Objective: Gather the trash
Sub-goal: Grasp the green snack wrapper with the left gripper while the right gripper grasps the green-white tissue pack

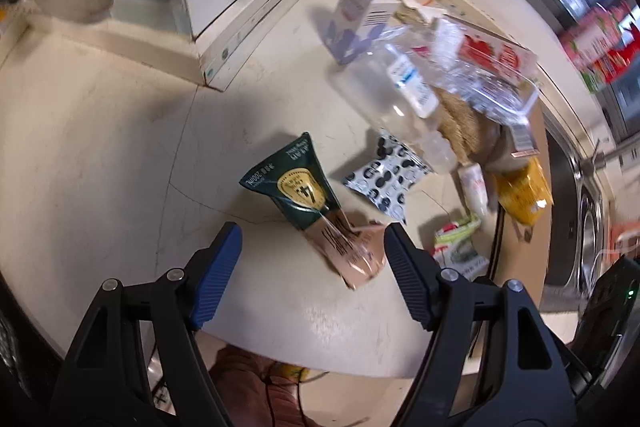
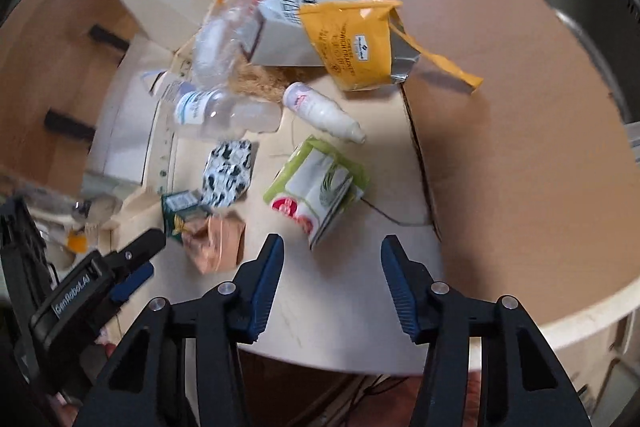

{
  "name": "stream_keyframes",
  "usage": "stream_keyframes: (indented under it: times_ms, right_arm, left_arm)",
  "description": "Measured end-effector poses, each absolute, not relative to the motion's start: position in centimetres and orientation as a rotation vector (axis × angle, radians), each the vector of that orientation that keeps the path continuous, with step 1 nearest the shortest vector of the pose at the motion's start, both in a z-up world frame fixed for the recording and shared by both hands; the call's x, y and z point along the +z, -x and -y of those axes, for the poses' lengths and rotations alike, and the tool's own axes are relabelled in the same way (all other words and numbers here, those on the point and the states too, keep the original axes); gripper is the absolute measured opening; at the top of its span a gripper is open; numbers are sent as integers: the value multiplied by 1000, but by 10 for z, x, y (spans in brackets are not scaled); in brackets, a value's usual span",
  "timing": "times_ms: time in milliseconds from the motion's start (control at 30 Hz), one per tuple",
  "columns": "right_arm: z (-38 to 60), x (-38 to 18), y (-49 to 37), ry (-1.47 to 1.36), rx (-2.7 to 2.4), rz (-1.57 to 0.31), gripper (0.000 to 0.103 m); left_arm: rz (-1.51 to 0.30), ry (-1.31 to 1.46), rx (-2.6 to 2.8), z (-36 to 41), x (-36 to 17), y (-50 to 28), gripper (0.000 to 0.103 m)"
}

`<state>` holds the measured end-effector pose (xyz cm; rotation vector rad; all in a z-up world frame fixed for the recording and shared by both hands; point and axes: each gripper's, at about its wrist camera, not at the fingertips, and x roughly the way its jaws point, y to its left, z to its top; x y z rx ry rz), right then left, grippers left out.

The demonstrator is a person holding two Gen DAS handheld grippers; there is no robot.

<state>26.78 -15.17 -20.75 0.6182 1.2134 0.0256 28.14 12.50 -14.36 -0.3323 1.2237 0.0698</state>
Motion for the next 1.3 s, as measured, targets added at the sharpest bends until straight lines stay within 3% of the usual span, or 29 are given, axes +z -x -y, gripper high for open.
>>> stream_keyframes:
  times_ms: [100,300,433,667,933,1133,1300]
  right_arm:
    - [150,-223,-281,-652,12,-1229,52]
    - [138,-236,-298,-664,5,-1245,33]
    - [129,-239,-303,-637,-2,-1250,8]
    - [127,-224,-281,-617,-3,-1183,5]
    - [143,-195,-248,-587,-22,-1165,5]
    - [157,-176,-222,-561,-51,-1157,5]
    - [159,-157,-195,-521,-65,-1129,5]
  left_arm:
    - [-1234,360,91,-130,-151,-287,70]
    - [-1245,403,122,-138,-161,-291,69]
    - [-1250,426,140,-142,-169,-296,69]
    - [-1282,412,161,-137,-184,-304,69]
    - [-1308,378,146,-134,-195,-306,41]
    - [-1322,353,134,-138,-192,-299,32]
    - [-1333,320,104,-139,-188,-288,31]
